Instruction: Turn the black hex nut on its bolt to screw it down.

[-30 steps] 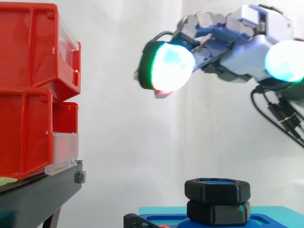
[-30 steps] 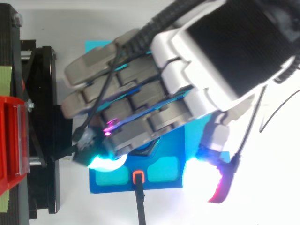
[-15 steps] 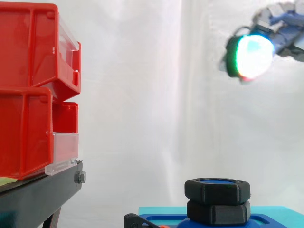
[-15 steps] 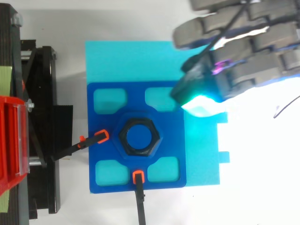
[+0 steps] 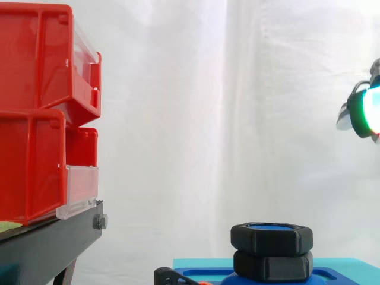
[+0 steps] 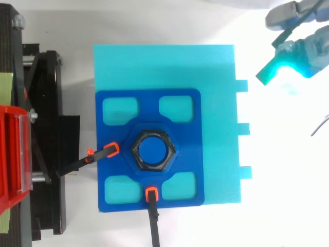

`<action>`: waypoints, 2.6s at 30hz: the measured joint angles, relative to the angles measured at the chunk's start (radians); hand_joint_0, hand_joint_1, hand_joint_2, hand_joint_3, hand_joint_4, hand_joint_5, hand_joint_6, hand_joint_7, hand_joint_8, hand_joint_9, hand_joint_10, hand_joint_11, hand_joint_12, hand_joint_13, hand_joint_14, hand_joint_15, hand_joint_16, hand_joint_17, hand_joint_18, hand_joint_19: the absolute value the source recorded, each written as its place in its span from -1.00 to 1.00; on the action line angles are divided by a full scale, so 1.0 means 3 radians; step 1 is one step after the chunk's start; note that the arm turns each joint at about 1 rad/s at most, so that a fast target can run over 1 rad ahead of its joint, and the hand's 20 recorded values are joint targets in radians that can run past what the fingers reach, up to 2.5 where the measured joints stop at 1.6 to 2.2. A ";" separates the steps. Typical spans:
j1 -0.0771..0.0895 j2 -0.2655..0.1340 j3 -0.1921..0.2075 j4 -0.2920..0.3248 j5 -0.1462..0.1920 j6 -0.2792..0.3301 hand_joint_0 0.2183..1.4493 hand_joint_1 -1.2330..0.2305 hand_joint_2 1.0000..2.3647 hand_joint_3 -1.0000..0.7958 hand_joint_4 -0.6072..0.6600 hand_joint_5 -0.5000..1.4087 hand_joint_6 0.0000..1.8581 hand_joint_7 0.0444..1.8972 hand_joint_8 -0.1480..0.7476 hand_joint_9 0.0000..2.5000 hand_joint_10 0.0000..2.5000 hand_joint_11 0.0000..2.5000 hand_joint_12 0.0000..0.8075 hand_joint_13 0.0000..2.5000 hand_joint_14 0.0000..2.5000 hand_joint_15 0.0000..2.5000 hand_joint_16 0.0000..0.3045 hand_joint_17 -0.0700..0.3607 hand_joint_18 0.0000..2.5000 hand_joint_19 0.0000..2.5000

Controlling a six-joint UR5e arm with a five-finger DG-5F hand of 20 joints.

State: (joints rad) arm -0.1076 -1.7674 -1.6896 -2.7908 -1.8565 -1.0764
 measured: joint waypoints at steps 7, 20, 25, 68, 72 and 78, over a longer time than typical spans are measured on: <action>0.0026 0.0001 -0.0012 -0.0011 0.0473 0.0594 -0.67 0.09 -1.00 -0.44 0.18 -0.69 -0.46 -0.15 -0.13 -0.62 -1.00 -0.85 -0.10 -0.96 -1.00 -0.97 -0.66 -0.13 -1.00 -0.94; 0.0037 0.0001 -0.0013 -0.0064 0.1273 0.1747 -0.67 0.24 -1.00 -0.44 0.20 -0.71 -0.46 -0.22 -0.13 -0.73 -1.00 -0.91 -0.08 -1.00 -1.00 -1.00 -0.64 -0.10 -1.00 -0.94; 0.0041 0.0001 -0.0012 -0.0076 0.1322 0.2083 -0.67 0.30 -1.00 -0.44 0.19 -0.71 -0.46 -0.23 -0.16 -0.81 -1.00 -0.97 -0.09 -1.00 -1.00 -1.00 -0.64 -0.10 -1.00 -0.95; 0.0044 0.0001 -0.0013 -0.0082 0.1333 0.2141 -0.61 0.82 -1.00 -0.44 -0.17 -0.73 -0.46 -0.51 -0.48 -1.00 -1.00 -1.00 -0.25 -1.00 -1.00 -1.00 -0.74 -0.26 -1.00 -0.98; 0.0044 0.0001 -0.0013 -0.0082 0.1334 0.2141 -0.61 0.78 -1.00 -0.44 -0.16 -0.73 -0.46 -0.51 -0.48 -1.00 -1.00 -1.00 -0.25 -1.00 -1.00 -1.00 -0.74 -0.26 -1.00 -0.98; 0.0043 0.0001 -0.0013 -0.0082 0.1335 0.2141 -0.61 0.74 -1.00 -0.44 -0.18 -0.74 -0.46 -0.51 -0.48 -1.00 -1.00 -1.00 -0.25 -1.00 -1.00 -1.00 -0.74 -0.26 -1.00 -0.98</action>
State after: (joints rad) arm -0.0949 -1.7671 -1.6935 -2.8153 -1.4561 -0.4341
